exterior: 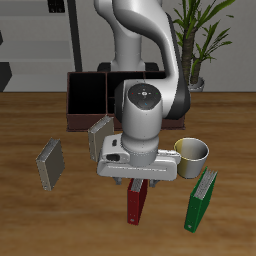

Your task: Place the red book into the back desk caddy's right compartment

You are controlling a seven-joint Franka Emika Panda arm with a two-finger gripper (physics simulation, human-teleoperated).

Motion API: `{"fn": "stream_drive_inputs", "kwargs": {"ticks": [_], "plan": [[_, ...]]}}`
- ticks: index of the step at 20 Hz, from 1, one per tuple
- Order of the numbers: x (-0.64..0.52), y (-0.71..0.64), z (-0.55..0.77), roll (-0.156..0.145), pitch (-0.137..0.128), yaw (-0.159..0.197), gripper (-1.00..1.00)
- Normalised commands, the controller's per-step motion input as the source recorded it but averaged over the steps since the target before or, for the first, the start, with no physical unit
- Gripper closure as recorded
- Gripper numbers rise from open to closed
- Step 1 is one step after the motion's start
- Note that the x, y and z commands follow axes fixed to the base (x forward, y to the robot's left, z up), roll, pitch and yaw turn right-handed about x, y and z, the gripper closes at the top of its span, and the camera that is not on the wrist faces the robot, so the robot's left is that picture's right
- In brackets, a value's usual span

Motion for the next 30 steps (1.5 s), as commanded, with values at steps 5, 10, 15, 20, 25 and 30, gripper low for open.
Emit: {"fn": "stream_drive_inputs", "kwargs": {"ticks": [5,10,15,20,25,30], "plan": [[-0.01,-0.03,-0.11,0.008,0.036,-0.072,1.00],[-0.11,-0.04,0.22,-0.006,-0.029,0.006,1.00],[-0.21,-0.07,0.54,-0.013,-0.064,0.004,1.00],[-0.31,-0.10,0.70,-0.028,-0.080,0.010,1.00],[-0.43,0.04,0.63,0.005,-0.057,0.030,1.00],[-0.41,0.01,0.56,-0.029,-0.055,-0.018,1.00]]}}
